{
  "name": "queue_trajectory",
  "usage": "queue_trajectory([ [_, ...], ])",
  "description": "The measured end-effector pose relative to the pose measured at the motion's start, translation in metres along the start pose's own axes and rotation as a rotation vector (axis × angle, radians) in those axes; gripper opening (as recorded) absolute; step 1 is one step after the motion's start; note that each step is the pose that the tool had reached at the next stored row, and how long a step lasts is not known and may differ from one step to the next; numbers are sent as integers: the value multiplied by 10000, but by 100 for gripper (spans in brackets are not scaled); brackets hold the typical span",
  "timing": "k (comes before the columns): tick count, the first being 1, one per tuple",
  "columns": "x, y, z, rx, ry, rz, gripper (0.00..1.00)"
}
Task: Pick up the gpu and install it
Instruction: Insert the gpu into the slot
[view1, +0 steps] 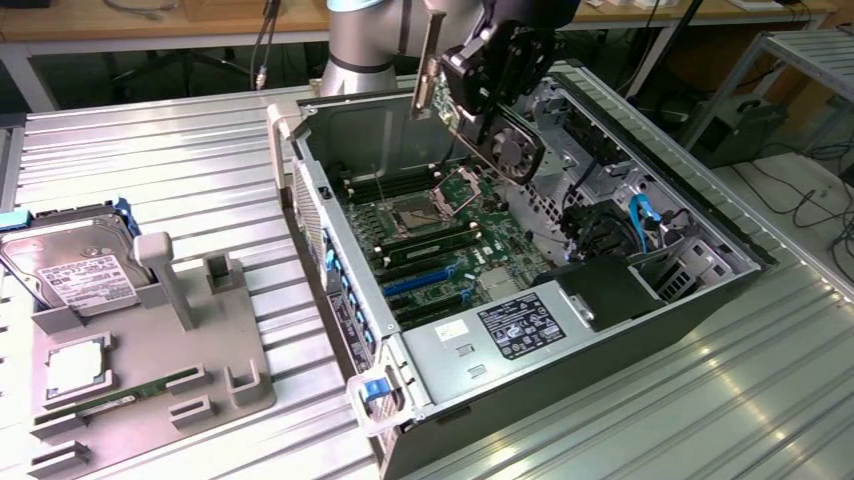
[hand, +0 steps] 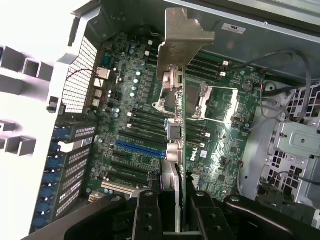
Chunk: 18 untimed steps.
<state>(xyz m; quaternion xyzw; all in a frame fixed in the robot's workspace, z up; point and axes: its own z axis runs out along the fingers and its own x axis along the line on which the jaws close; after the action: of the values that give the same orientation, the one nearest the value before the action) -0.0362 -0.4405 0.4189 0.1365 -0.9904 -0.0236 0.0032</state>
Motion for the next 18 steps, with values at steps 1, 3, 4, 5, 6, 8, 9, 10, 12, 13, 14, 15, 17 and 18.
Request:
queue_trajectory([
  [1, 0, 0, 0, 0, 4, -66, 28],
  [3, 0, 0, 0, 0, 9, -175, 28],
  [4, 0, 0, 0, 0, 12, -234, 28],
  [5, 0, -1, 0, 0, 15, -308, 28],
  [6, 1, -2, 0, -1, 17, -357, 28],
  [8, 1, -3, 0, -1, 22, -473, 28],
  [9, 1, -3, 0, -1, 25, -529, 28],
  [10, 1, -4, 0, -1, 28, -579, 28],
  [12, 1, -4, 0, 0, 34, -700, 28],
  [13, 2, -4, 0, 0, 37, -776, 28],
  [14, 2, -4, 0, 0, 40, -816, 28],
  [15, 2, -4, 0, 0, 44, -912, 28],
  [17, 2, -5, 0, 0, 49, -1017, 28],
  [18, 2, -5, 0, 0, 52, -1075, 28],
])
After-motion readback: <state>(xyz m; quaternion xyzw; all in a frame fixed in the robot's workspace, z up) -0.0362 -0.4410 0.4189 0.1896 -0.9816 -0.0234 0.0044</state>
